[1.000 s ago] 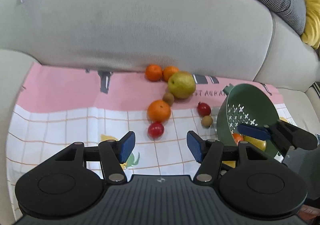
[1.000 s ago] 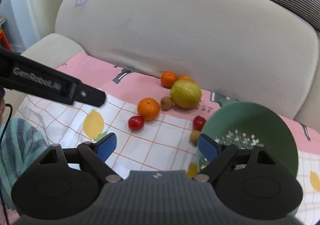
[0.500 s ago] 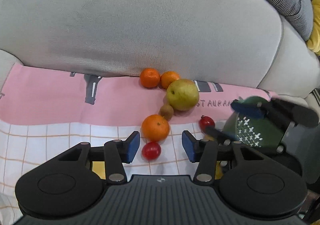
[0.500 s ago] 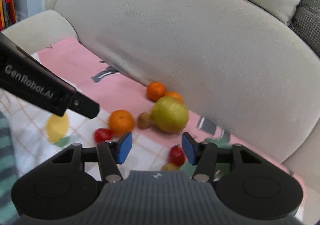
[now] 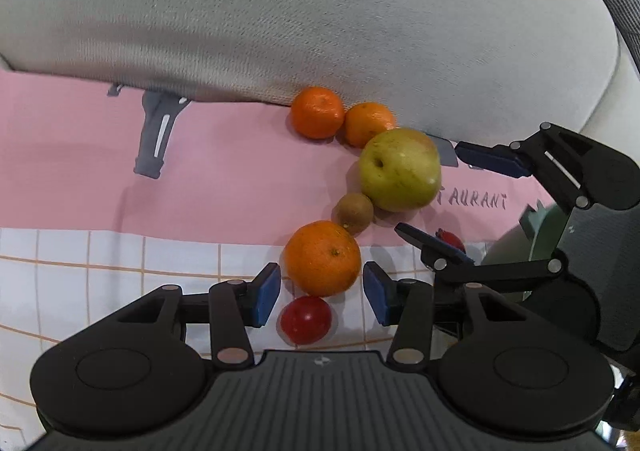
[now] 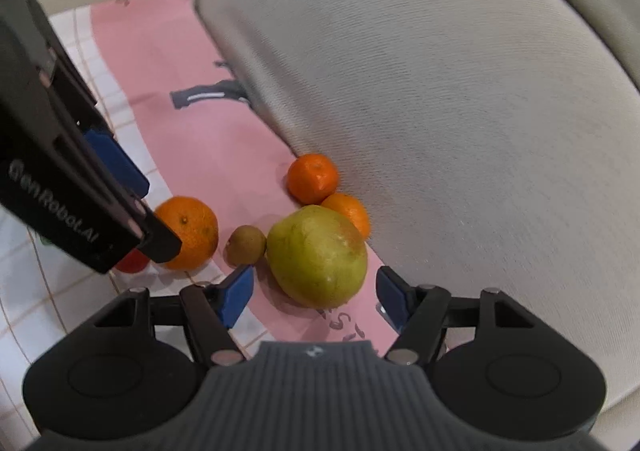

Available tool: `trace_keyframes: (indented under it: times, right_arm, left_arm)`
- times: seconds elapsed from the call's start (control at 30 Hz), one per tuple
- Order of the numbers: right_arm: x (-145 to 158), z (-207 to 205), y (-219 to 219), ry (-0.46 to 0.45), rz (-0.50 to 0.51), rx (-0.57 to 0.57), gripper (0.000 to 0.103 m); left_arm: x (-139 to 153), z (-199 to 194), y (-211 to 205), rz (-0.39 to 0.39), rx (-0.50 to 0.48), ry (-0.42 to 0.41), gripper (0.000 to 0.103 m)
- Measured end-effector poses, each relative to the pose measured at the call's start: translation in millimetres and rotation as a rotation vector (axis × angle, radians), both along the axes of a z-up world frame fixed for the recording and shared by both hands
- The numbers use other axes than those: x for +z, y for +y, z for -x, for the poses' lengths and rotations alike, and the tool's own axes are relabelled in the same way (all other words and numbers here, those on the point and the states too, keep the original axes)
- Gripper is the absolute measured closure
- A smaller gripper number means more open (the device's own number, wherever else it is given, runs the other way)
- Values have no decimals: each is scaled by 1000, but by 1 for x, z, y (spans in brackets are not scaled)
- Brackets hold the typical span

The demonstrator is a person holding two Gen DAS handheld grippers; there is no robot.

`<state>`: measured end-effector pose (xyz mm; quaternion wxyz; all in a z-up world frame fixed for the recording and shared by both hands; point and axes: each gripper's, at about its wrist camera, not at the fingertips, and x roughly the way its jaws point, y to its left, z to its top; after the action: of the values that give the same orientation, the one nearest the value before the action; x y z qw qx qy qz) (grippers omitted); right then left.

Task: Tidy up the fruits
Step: 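Grasp the second green pear with the right gripper while the left gripper grasps an orange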

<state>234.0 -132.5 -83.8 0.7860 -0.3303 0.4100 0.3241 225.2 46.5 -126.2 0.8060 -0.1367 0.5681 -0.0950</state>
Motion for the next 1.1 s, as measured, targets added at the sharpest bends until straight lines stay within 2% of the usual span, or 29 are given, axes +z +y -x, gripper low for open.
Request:
trace_keyframes:
  times: [0.23, 0.37, 0.7, 1.1]
  right_arm:
    - [-13, -14, 6, 16, 15, 16, 38]
    - [-19, -19, 9, 33, 15, 22, 39]
    - [-27, -22, 11, 33, 8, -5, 38]
    - [-22, -19, 7, 17, -29, -85, 40]
  left_arm:
    - [-7, -8, 0, 27, 10, 13, 47]
    - [-10, -11, 0, 50, 21, 29, 51]
    - [-13, -15, 0, 73, 46, 40, 51]
    - [1, -6, 2, 72, 66, 3, 53]
